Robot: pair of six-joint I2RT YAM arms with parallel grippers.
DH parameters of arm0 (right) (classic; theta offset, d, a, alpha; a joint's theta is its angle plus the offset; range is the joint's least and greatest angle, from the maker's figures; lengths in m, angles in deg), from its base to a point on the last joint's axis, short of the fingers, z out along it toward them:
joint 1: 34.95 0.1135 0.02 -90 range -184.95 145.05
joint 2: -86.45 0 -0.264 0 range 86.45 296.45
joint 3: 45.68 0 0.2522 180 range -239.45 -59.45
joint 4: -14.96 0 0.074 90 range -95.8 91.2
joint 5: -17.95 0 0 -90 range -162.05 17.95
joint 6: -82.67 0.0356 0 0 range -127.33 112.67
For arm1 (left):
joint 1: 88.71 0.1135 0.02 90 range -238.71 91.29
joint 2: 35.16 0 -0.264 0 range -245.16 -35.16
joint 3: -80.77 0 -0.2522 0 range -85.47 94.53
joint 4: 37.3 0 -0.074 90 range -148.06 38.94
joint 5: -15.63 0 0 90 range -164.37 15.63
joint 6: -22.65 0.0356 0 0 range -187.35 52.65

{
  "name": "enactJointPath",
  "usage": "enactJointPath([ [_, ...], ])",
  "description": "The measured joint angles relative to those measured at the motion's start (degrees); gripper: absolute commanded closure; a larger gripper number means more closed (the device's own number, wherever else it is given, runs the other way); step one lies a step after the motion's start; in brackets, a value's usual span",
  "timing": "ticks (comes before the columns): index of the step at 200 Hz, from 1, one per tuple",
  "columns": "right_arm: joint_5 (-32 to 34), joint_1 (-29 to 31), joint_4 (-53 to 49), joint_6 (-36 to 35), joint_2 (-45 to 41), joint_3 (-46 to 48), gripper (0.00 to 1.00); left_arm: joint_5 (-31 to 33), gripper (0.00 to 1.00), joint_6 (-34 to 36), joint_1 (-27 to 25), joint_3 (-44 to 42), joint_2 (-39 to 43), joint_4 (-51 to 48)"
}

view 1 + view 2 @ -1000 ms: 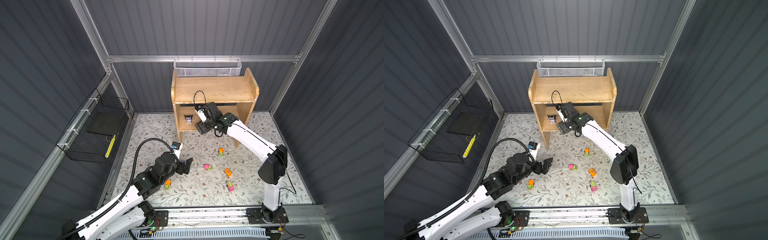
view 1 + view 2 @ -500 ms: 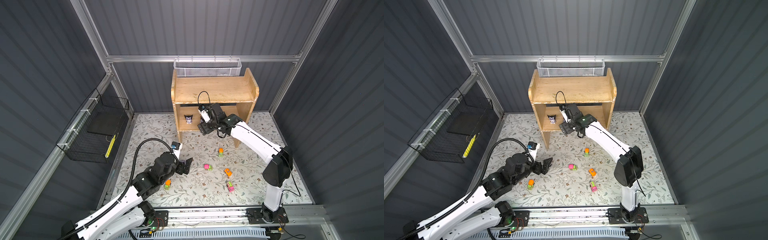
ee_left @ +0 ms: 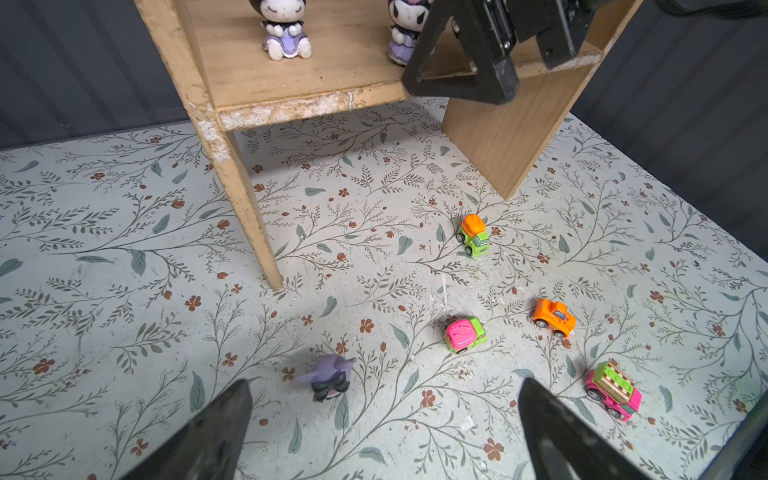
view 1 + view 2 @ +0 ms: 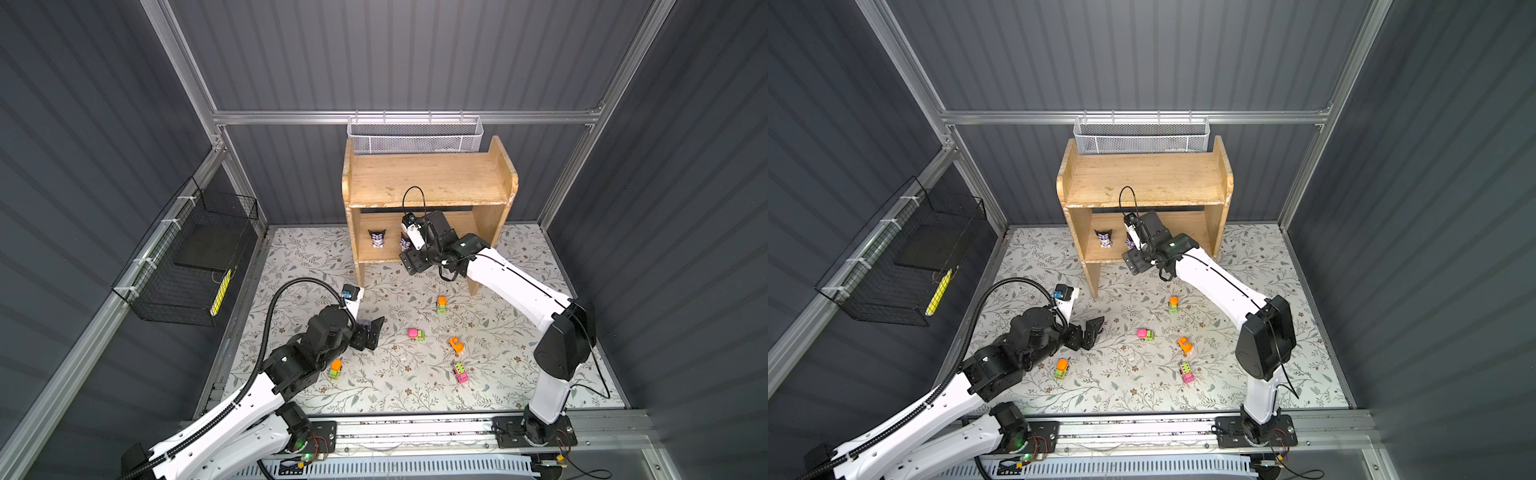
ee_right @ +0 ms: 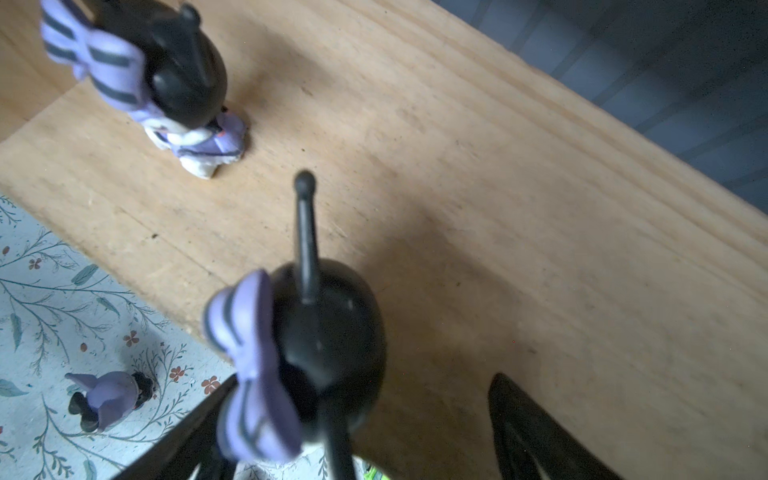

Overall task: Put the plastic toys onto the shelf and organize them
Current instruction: 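Open the right gripper to release the figurine and adjust its position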

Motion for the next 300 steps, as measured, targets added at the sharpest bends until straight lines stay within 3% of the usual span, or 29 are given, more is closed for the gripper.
enactJointPath([
  [300, -0.15, -3.3, 3.28, 1.42, -2.69, 3.26, 0.1, 0.0, 0.0, 0.02, 0.0, 1.51, -1.25, -0.87],
])
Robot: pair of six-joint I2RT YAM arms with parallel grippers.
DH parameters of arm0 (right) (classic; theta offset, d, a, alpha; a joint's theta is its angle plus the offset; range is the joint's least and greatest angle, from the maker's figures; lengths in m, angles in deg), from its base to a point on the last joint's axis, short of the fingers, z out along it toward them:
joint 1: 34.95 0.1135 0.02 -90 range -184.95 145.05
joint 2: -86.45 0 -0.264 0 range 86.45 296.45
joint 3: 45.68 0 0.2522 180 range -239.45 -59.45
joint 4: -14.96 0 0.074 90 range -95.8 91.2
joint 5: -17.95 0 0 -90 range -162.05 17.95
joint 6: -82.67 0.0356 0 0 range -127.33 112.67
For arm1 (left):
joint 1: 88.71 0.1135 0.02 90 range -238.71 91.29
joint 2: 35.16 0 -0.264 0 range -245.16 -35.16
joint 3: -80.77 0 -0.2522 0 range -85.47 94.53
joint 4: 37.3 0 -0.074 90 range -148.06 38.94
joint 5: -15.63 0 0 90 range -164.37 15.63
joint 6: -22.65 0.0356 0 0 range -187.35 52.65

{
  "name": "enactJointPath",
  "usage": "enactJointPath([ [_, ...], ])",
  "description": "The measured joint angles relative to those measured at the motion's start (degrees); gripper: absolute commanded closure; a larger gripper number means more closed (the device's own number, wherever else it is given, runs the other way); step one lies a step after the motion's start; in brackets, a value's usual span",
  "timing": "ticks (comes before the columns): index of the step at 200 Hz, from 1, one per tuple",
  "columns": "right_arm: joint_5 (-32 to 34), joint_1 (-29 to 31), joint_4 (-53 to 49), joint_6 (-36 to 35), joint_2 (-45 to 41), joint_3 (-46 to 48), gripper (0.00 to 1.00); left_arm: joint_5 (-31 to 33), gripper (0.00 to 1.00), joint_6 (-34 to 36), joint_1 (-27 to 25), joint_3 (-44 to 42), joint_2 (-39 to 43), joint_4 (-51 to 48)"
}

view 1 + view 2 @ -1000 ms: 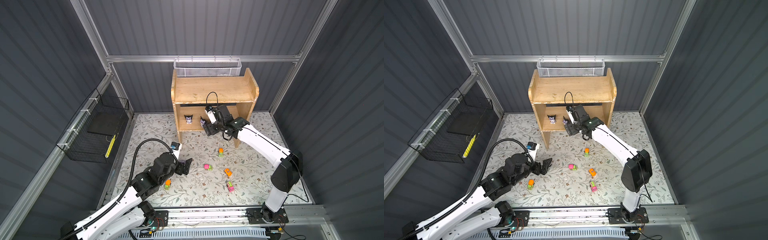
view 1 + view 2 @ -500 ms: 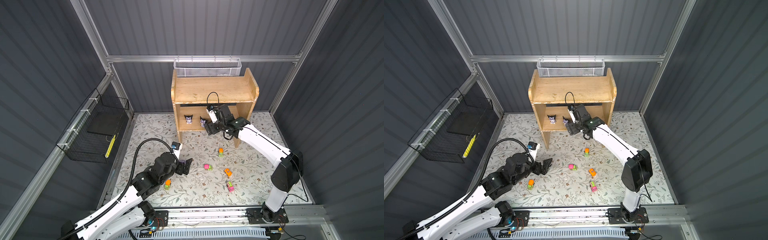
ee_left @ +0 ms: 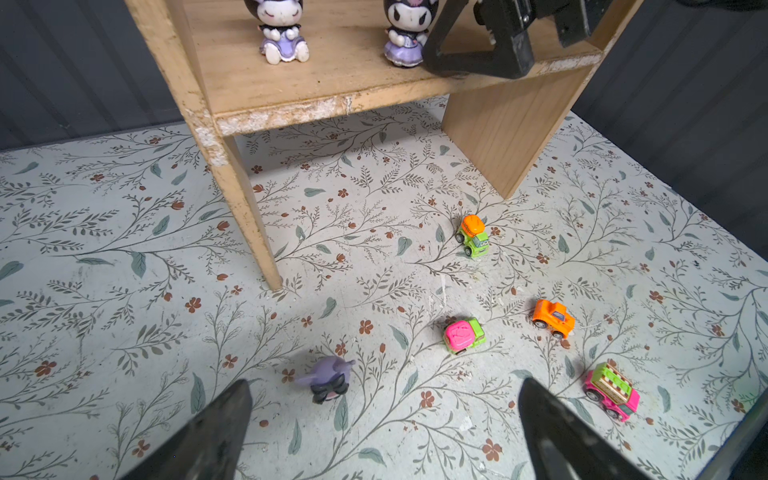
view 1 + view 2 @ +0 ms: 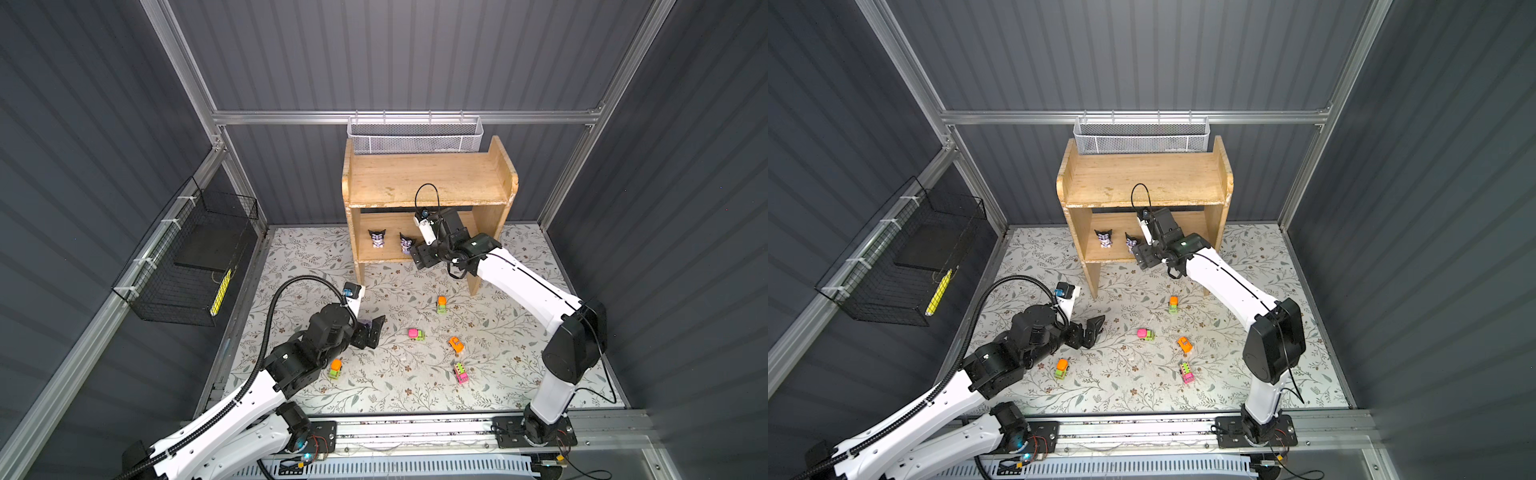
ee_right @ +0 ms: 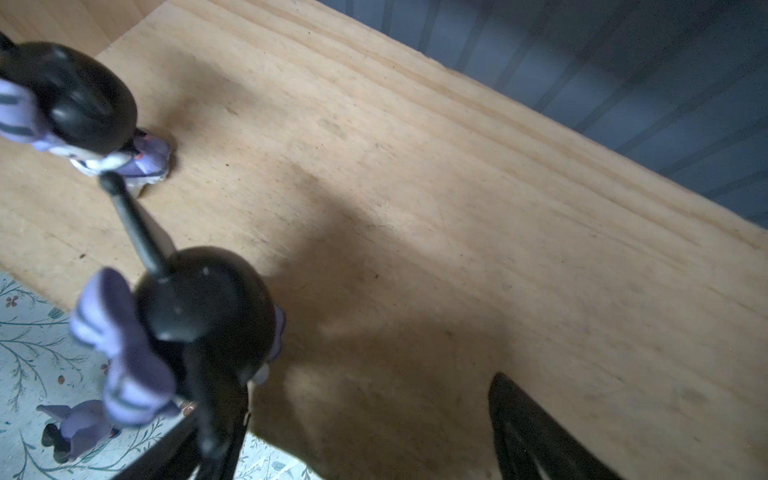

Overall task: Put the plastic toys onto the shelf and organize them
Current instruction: 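Open the right gripper to release the figurine and adjust its position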

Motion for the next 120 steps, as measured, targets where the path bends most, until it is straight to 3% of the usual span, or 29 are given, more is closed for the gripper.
enactJointPath([
  [120, -0.28, -0.87, 0.46, 0.02, -0.7, 1.25, 0.09, 0.0, 0.0, 0.0, 0.0, 0.5, -0.26, -0.42],
])
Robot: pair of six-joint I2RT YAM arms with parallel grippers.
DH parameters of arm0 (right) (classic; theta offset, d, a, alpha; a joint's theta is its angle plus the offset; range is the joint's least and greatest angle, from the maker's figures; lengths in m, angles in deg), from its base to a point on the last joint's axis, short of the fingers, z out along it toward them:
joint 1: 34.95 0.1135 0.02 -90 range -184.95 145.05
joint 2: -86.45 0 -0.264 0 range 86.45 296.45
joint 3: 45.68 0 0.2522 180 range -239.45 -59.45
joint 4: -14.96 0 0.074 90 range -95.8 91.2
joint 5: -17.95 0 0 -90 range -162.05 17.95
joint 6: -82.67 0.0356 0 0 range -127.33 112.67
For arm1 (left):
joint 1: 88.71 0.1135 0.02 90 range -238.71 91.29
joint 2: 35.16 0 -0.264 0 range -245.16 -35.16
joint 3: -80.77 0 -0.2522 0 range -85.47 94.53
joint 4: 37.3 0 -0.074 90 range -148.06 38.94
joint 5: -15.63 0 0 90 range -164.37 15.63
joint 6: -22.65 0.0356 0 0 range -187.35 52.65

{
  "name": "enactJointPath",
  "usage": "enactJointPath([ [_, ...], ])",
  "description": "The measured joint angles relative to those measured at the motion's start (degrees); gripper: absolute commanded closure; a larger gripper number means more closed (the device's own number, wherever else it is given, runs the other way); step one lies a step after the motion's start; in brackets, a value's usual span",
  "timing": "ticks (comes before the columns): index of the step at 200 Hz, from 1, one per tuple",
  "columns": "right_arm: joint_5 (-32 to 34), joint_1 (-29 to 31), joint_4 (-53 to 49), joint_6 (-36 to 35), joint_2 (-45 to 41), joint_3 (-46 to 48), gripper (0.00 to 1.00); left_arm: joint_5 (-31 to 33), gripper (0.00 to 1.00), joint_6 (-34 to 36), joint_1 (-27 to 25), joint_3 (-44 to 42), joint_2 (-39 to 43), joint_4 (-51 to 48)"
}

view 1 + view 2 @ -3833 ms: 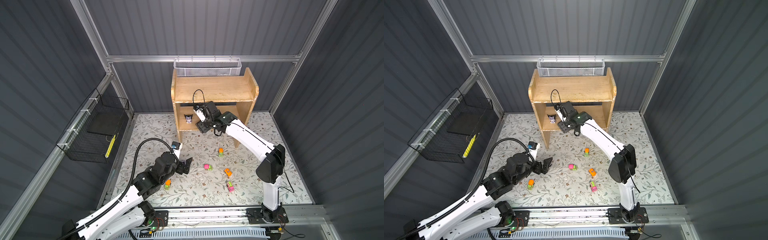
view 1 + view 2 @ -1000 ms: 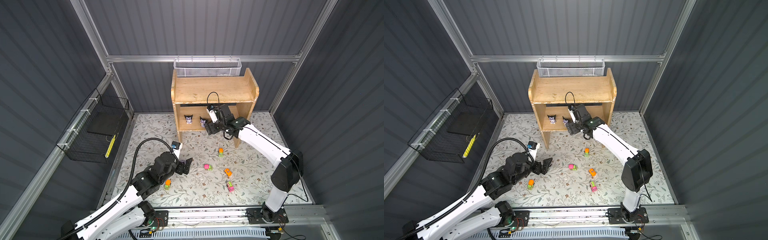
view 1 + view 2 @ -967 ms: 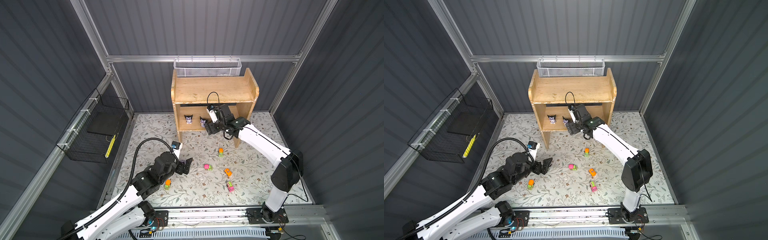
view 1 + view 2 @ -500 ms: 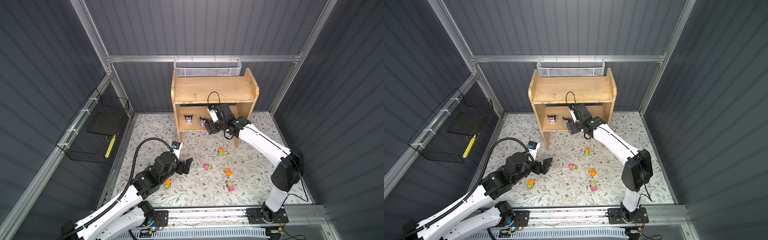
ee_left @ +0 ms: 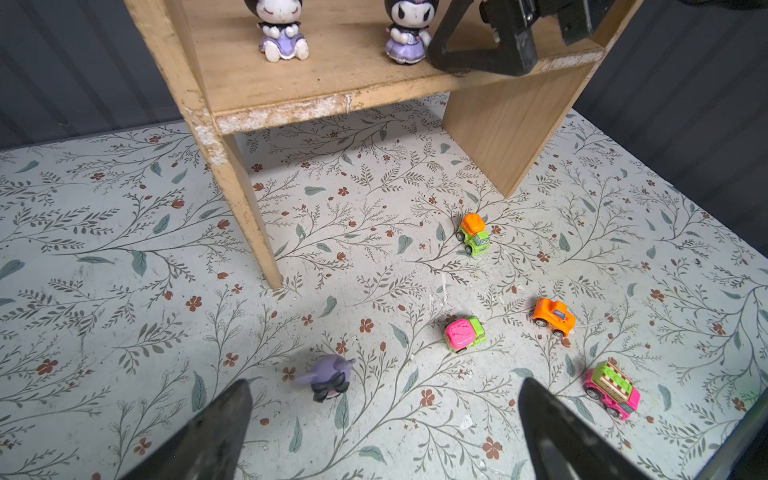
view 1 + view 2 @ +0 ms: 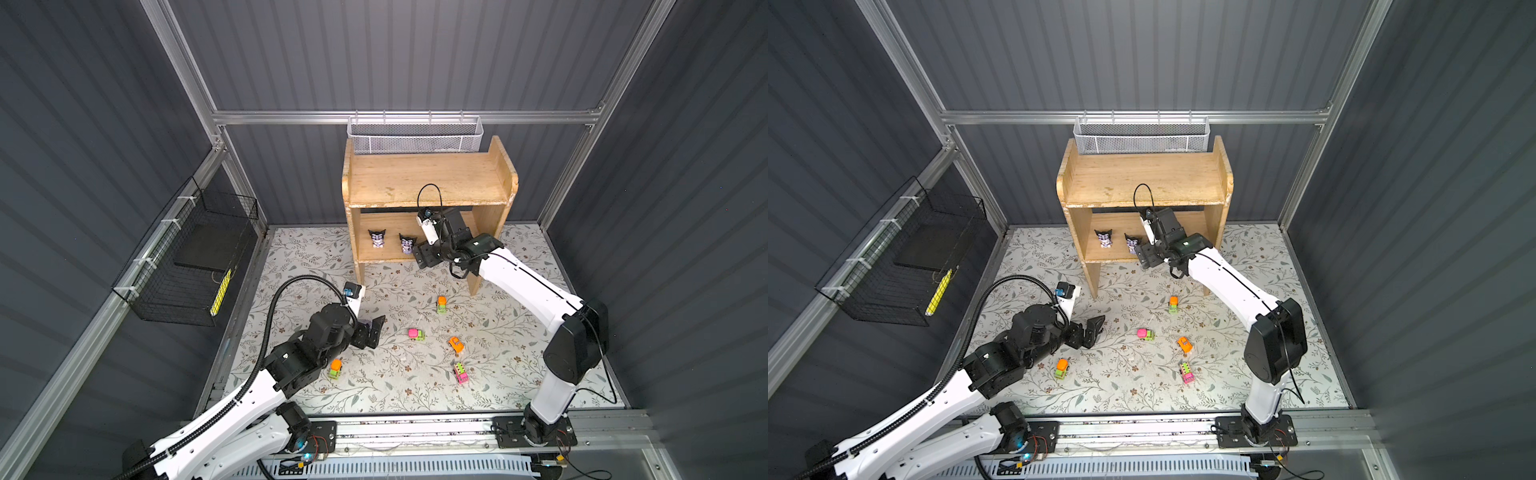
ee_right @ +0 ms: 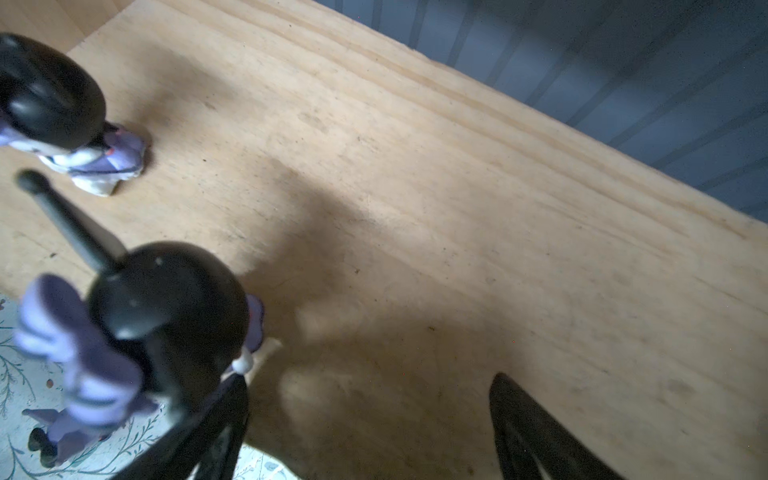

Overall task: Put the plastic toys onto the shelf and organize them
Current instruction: 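Open the right gripper to release the figurine and adjust its position, then withdraw the right gripper from the shelf toward the small purple figurine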

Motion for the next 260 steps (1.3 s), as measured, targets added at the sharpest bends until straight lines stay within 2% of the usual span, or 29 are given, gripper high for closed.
enactJointPath([
  [96, -1.62, -0.02, 0.13, 1.62, -5.84, 4.31, 0.09, 1.25, 0.0, -0.24, 0.0, 0.39, 0.0, -1.38],
  [147, -1.6, 0.98, 0.46, 4.15, -12.39, 11.52, 0.09, 4.0, 0.0, -2.99, 0.0, 0.87, 0.52, -4.9],
  [211, 1.57, 9.92, 0.7, 9.46, -24.61, 22.67, 0.09, 7.96, 0.01, -10.05, 0.0, 0.31, 6.4, -10.21],
  [260, 2.89, 16.2, 1.99, 15.5, -29.62, 32.44, 0.03, 8.81, 0.02, -16.15, 0.0, -5.49, 11.06, -12.44],
])
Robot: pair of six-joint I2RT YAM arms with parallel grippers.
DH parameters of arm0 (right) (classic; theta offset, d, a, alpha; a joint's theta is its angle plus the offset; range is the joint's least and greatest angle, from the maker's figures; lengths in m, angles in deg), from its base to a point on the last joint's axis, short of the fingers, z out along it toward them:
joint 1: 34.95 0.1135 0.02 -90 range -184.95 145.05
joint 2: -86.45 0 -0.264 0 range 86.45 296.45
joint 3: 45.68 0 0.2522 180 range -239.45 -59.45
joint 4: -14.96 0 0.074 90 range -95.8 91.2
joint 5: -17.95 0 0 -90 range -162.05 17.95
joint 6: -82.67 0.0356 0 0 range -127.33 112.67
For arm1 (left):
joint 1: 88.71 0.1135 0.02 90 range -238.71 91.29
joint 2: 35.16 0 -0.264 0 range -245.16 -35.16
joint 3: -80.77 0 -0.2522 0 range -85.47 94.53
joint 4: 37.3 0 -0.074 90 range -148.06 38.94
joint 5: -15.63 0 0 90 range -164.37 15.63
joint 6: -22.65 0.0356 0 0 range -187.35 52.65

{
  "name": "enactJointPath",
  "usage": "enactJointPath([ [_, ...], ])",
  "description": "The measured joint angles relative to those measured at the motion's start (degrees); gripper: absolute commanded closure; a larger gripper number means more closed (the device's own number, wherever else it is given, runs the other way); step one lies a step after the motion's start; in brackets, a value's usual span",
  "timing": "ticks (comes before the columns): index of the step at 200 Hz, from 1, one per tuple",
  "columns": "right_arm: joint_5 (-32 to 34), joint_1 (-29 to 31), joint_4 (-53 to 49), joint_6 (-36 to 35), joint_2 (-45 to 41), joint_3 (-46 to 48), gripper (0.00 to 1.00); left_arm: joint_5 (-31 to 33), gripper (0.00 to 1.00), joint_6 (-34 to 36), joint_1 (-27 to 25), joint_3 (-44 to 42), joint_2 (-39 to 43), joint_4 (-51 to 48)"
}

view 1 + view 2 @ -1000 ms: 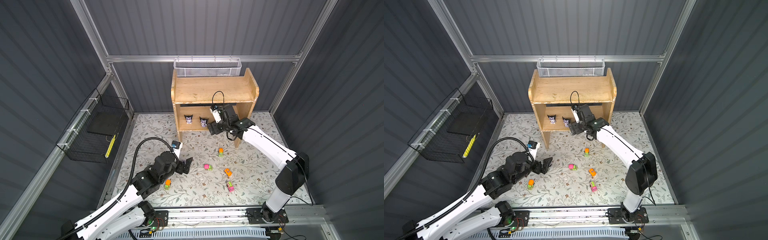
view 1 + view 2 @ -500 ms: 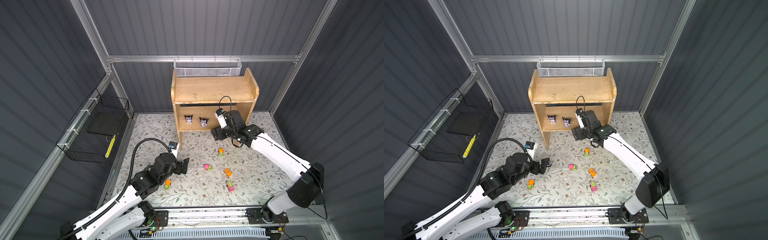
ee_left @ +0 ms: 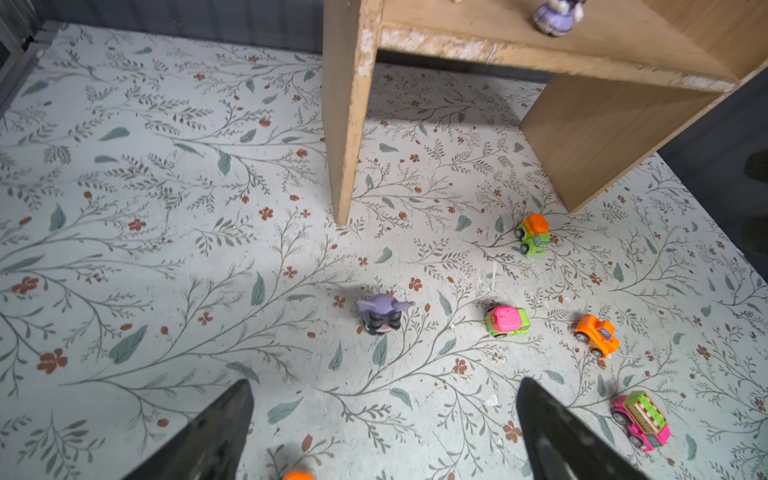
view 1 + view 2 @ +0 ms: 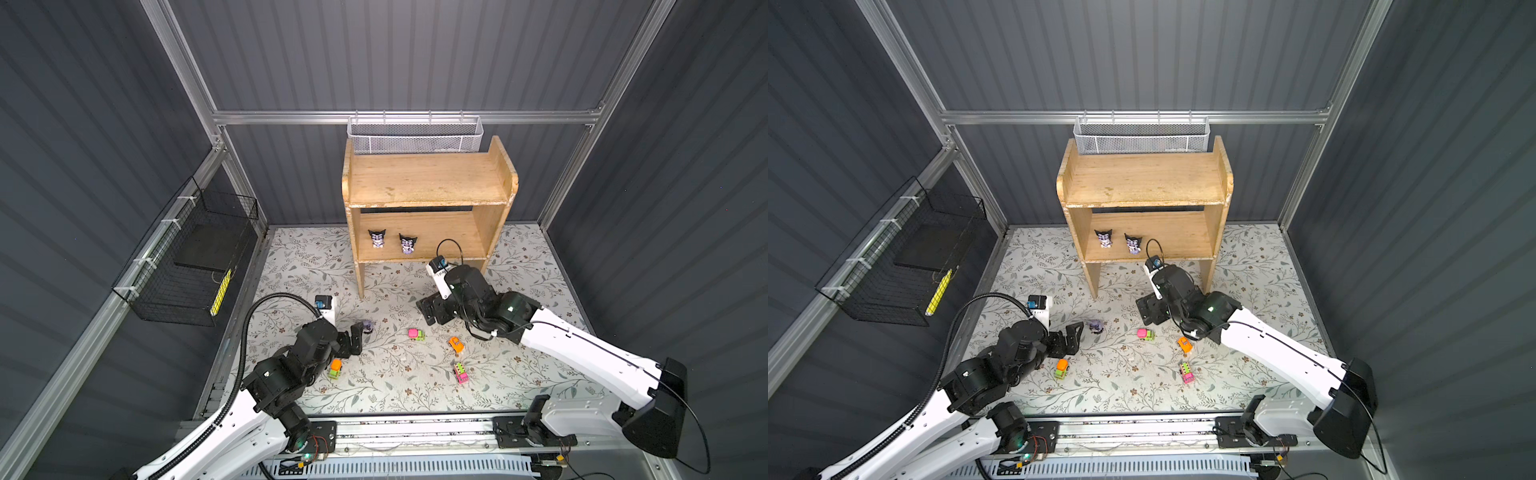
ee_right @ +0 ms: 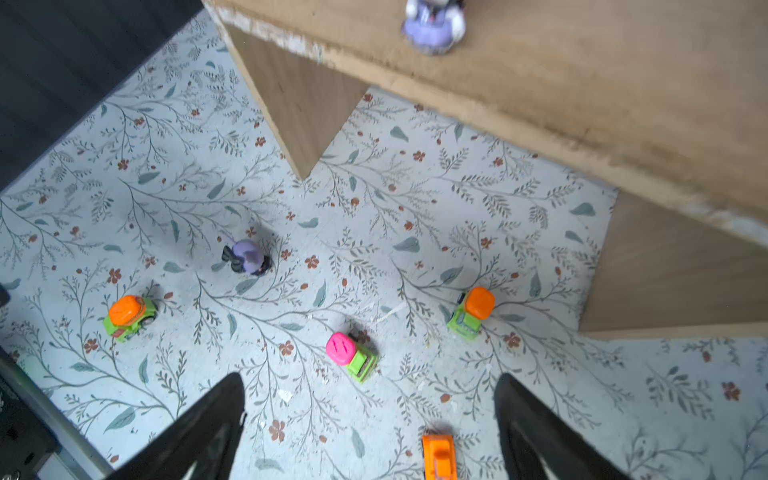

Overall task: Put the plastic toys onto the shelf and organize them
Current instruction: 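Withdraw the right gripper from the shelf toward the small purple figurine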

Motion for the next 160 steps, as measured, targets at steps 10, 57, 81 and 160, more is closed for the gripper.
enactJointPath([
  [10, 0.46, 1.25, 0.28, 1.36, -0.87, 2.14, 0.01, -0.09, 0.02, -0.98, 0.0, -1.36, 0.68, 0.02],
  [57, 3.63, 6.71, 3.85, 9.86, -6.01, 11.41, 0.01, 1.31, 0.01, -5.7, 0.0, -5.51, 2.14, -1.36],
  [81, 9.22, 12.2, 6.36, 15.23, -3.76, 12.39, 0.01, 4.52, 0.0, -9.07, 0.0, -6.01, 1.9, -2.99],
  [160, 21.09, 20.5, 12.55, 28.04, 19.47, 2.95, 0.03, 23.3, 0.0, -20.87, 0.22, -4.79, -4.09, -10.4],
])
